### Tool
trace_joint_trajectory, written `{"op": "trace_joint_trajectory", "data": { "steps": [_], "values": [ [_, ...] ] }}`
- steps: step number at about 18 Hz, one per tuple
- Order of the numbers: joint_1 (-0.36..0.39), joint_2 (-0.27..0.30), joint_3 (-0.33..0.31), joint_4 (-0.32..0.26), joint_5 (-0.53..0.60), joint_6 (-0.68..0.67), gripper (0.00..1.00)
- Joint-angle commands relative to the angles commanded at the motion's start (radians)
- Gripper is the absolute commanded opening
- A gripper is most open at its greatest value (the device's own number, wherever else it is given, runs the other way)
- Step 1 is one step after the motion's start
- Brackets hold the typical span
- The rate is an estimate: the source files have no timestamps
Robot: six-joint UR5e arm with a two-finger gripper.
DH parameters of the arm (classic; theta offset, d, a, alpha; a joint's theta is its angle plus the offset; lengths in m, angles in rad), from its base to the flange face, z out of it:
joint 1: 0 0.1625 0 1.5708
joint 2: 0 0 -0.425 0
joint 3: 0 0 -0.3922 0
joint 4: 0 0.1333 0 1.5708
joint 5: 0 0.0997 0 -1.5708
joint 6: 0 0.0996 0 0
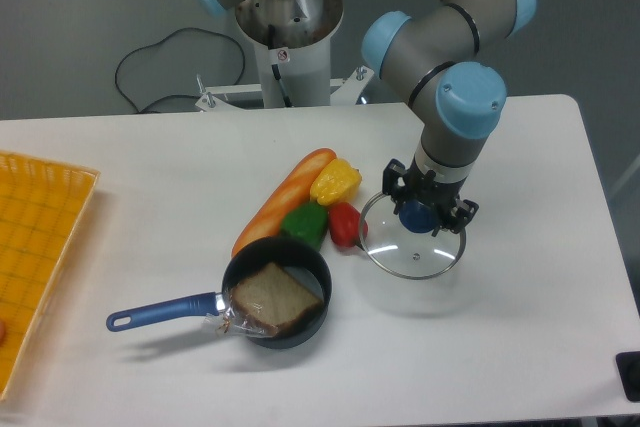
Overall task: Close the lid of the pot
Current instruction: 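Carry the glass lid by its blue knob toward the black saucepan, then lower the glass lid over the saucepan rim, tilting it level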
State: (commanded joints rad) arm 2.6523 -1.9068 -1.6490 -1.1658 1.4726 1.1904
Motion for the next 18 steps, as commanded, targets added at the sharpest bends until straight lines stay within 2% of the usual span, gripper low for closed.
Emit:
{"op": "trace_joint_trajectory", "data": {
  "steps": [7, 18],
  "values": [
    [-0.035, 0.025, -0.002, -0.032, -0.035, -0.026, 0.56],
    [-0.114, 0.048, -0.002, -0.032, -0.106, -0.178, 0.56]
  ]
}}
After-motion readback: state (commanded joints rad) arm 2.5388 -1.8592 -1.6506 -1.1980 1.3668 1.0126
